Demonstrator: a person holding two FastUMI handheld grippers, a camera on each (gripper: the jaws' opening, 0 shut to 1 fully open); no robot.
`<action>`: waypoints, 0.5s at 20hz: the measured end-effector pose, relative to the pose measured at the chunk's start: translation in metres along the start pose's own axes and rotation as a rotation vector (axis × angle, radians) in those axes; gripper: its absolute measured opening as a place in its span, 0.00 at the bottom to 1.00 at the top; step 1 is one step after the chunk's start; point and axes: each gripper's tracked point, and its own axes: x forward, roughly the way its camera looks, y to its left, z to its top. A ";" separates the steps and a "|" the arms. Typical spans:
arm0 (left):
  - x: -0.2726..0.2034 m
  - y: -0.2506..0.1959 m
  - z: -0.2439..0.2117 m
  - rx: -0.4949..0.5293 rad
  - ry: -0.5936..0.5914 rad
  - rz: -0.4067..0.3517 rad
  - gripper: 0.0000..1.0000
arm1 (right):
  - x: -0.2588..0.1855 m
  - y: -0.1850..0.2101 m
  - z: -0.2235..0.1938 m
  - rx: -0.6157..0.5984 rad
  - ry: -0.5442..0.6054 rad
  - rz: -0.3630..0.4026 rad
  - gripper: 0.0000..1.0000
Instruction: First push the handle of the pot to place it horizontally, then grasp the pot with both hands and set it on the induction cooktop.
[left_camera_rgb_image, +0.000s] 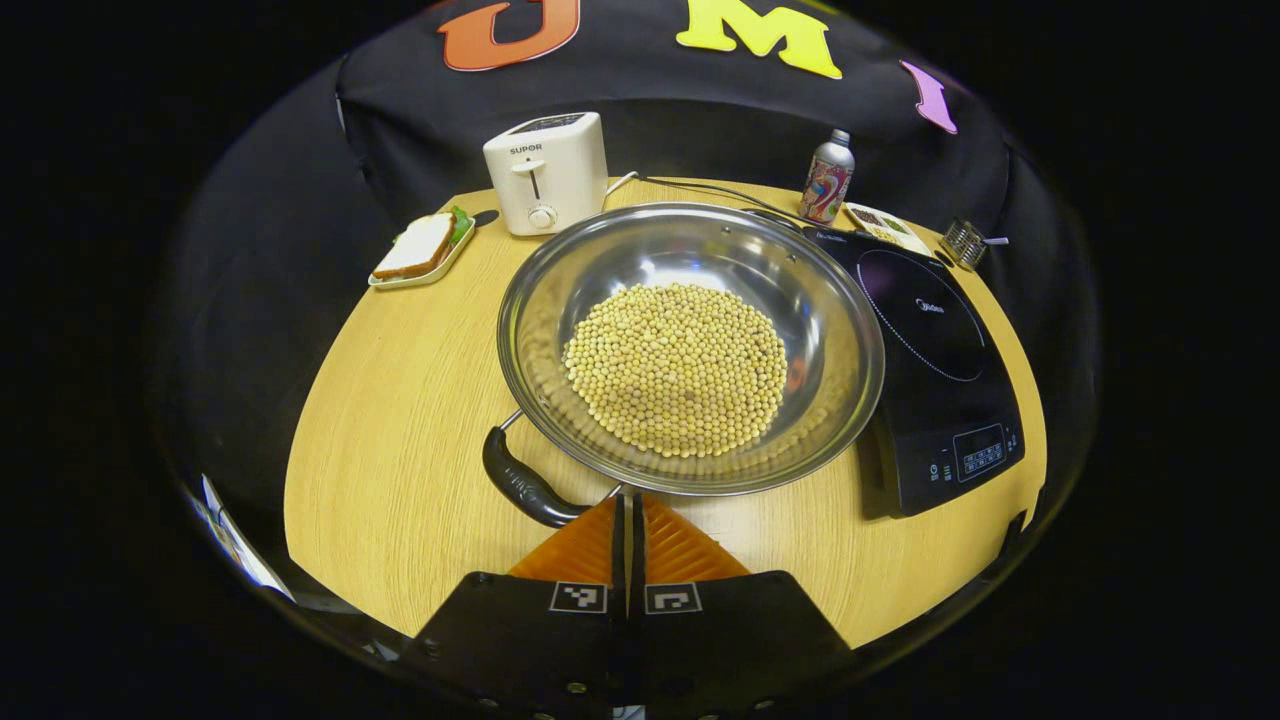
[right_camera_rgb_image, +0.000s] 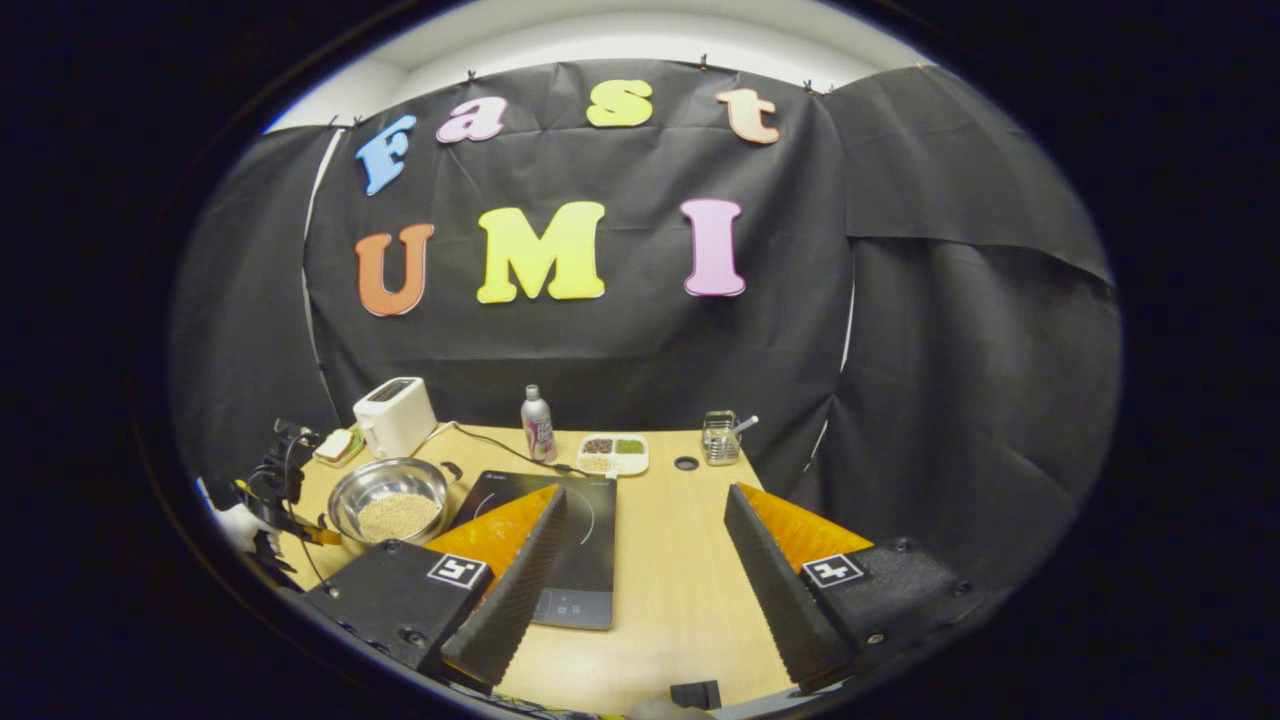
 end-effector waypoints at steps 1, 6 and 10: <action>-0.001 0.001 0.000 -0.004 -0.001 0.003 0.10 | 0.000 0.000 0.000 0.000 0.000 0.000 0.97; 0.000 0.013 0.003 -0.038 -0.010 0.016 0.10 | 0.001 0.002 0.005 -0.007 -0.008 0.001 1.00; 0.001 0.022 0.006 -0.066 -0.010 0.024 0.00 | 0.000 0.002 0.006 -0.015 -0.011 -0.001 0.97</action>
